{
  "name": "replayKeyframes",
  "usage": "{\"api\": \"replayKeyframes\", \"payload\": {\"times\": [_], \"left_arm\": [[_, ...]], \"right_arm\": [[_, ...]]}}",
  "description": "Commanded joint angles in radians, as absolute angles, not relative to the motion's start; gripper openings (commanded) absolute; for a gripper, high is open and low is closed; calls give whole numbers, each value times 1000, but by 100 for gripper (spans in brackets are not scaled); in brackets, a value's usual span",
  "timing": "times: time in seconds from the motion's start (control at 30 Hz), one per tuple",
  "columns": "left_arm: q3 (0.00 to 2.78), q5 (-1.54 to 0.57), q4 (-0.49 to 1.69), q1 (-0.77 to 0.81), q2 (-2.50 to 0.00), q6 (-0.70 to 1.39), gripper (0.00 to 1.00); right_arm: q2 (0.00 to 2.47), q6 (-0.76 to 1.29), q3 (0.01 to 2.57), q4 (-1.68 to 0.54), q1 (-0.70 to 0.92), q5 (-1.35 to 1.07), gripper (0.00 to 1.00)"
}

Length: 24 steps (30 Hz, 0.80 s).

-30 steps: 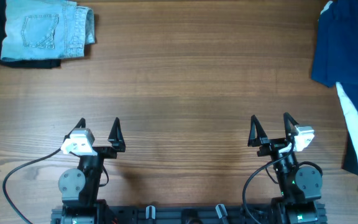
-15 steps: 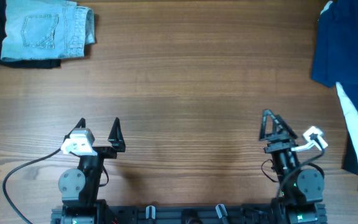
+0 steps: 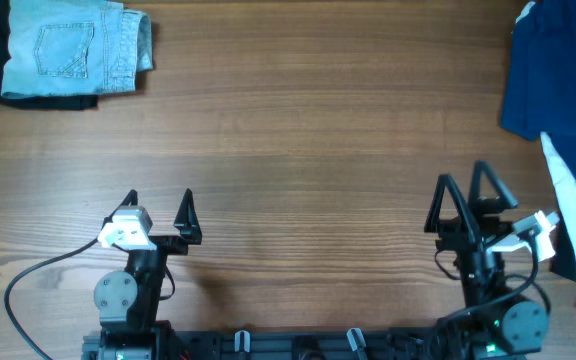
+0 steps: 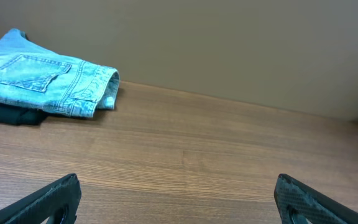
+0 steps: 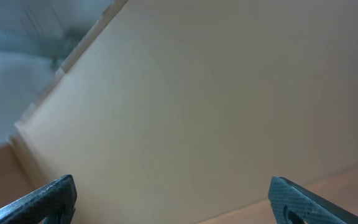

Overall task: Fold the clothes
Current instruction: 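Reach the right gripper to the teal polo shirt pile at right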

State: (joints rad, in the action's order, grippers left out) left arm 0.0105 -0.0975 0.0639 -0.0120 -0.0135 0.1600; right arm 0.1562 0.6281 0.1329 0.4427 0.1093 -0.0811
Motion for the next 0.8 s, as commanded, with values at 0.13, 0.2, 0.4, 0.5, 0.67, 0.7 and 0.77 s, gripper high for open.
{"api": "replayKeyframes", "payload": {"times": [0.13, 0.2, 0.4, 0.5, 0.67, 0.7, 0.77], "left_arm": [[6, -88, 69, -4, -5, 165, 100], [6, -88, 69, -4, -5, 165, 100], [6, -88, 69, -4, -5, 166, 100], [6, -88, 69, -4, -5, 165, 100], [6, -88, 69, -4, -5, 165, 100], [6, -88, 69, -4, -5, 165, 100], [6, -88, 69, -4, -5, 165, 100]], "right_arm": [[606, 151, 536, 384, 107, 33, 100], [733, 80, 665, 309, 102, 99, 100], [1129, -86, 1108, -32, 23, 197, 100], [1317, -126, 1320, -200, -52, 243, 100], [1609, -128, 1617, -506, -205, 208, 100], [1670, -127, 1666, -572, -234, 180, 100], [1826, -132, 1723, -715, -297, 64, 100]]}}
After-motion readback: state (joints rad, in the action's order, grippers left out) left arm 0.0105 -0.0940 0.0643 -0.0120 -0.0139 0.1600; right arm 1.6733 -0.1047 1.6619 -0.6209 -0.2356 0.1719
